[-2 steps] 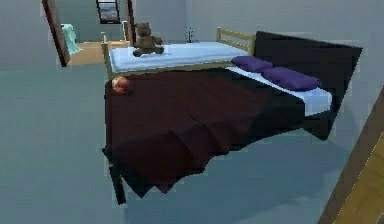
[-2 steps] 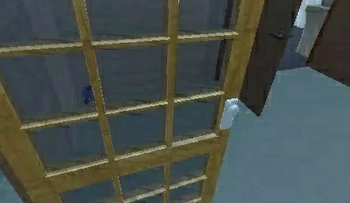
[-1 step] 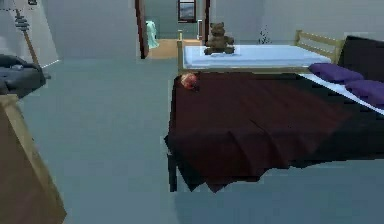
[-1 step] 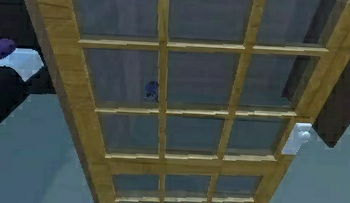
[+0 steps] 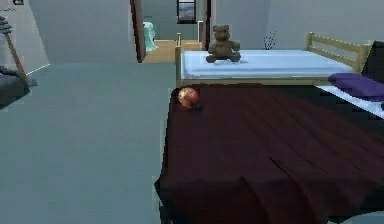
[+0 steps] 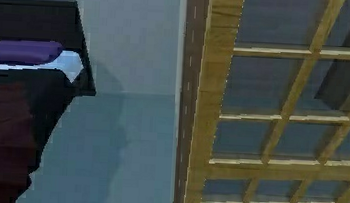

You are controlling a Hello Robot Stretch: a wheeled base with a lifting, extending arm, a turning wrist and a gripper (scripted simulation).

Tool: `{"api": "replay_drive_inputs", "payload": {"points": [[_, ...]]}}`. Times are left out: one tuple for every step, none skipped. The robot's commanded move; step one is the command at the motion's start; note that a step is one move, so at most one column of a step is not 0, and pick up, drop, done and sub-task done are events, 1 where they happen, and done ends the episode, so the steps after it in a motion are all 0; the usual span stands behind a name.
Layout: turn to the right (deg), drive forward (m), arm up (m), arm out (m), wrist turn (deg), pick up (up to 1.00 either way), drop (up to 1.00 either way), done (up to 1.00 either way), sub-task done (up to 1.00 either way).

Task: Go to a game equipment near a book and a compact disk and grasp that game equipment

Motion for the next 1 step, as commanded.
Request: {"api": "replay_drive_inputs", "payload": {"points": [[0.0, 0.30, 0.00, 0.00, 0.0, 0.00, 0.00, 0.00, 0.00]]}}
